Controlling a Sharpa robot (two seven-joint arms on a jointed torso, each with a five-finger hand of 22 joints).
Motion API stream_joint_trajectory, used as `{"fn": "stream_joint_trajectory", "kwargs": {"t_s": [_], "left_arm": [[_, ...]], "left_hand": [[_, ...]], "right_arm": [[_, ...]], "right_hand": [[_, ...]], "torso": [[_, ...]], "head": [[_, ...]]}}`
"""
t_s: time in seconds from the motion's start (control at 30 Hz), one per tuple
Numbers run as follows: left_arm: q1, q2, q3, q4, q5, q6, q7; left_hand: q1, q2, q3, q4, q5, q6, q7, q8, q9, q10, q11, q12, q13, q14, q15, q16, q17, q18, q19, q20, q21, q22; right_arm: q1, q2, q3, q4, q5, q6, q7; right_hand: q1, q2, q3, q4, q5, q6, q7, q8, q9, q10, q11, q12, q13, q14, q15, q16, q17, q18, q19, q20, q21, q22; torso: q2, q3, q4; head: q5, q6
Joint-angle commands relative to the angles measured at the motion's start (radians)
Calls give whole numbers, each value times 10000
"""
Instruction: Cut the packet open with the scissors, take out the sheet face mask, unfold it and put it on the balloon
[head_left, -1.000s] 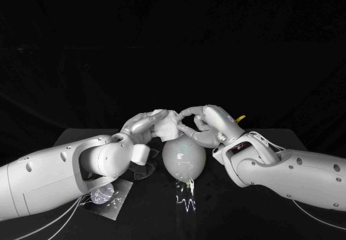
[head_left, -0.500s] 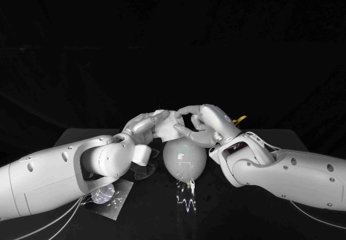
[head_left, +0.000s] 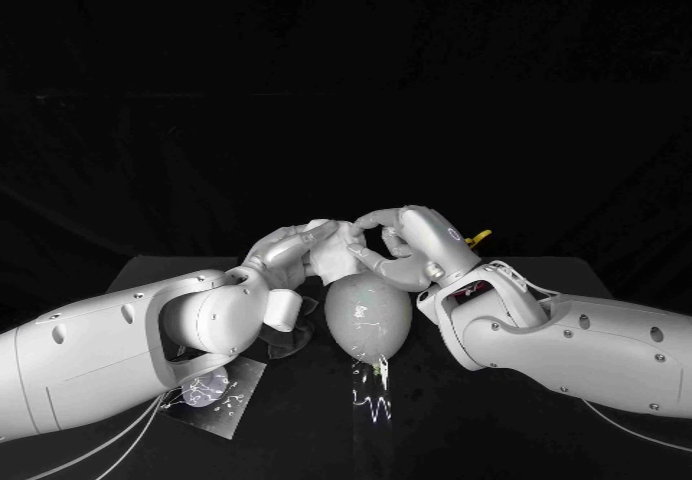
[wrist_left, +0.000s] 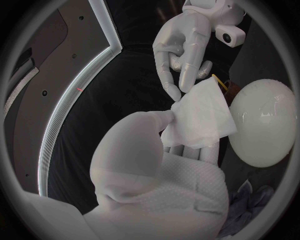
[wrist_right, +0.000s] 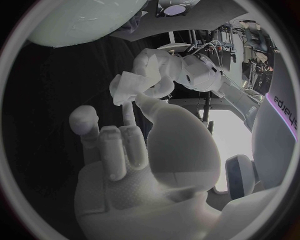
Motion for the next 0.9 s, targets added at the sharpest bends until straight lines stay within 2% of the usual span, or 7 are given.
{"fn": "stream_joint_trajectory", "kwargs": {"t_s": [0.03,0.3,0.53,0.57,0.9], "left_arm": [[26,32,27,81,-11,209,160],[26,50,27,84,-10,194,217],[26,58,27,69,-11,133,262],[26,59,27,63,-11,128,265],[26,46,27,23,-49,68,305]], "left_hand": [[-8,83,41,1,40,-75,111,51,1,-60,-21,-20,-4,78,-5,52,19,108,60,1,42,10],[-12,84,50,-23,41,-100,111,99,35,-66,-17,-18,-4,11,9,5,2,97,34,5,5,-12],[-12,83,51,-28,41,-105,112,106,40,-68,-17,-18,-4,3,11,-1,0,96,31,5,0,-15],[-12,83,51,-28,41,-105,112,106,40,-68,-17,-18,-4,3,11,-1,0,96,31,5,0,-15],[-14,85,54,-36,41,-102,108,131,56,-57,-18,-12,-1,-16,13,-16,-5,94,23,7,-12,-22]], "right_arm": [[-14,1,-10,-34,-379,408,-449],[-15,-11,-11,-6,-466,641,-551],[-26,-71,-12,106,-382,741,-468],[-27,-84,-12,128,-360,735,-447],[-35,-235,-13,343,-108,654,-206]], "right_hand": [[99,-1,-39,-30,-2,154,-42,63,-8,833,-96,62,2309,1046,-71,53,2635,95,103,-11,59,40],[132,60,-86,27,-2,477,-175,130,-18,920,-213,214,2430,1046,-170,53,2635,63,240,-60,172,174],[-40,21,-201,180,-1,501,-183,79,-61,920,-227,210,2427,1046,-192,53,2635,63,244,-86,165,180],[-195,-16,-290,309,5,500,-174,41,-90,919,-220,207,2425,1046,-188,53,2635,64,240,-94,153,178],[-507,-47,-489,686,7,507,-161,-85,-188,925,-209,217,2436,1046,-182,53,2635,56,265,-114,149,211]], "torso": [[0,-3,8],[3,1,5],[1,4,3],[-1,2,-1],[2,2,3]], "head": [[0,-1],[-4,-32],[17,-42],[23,-43],[27,-54]]}}
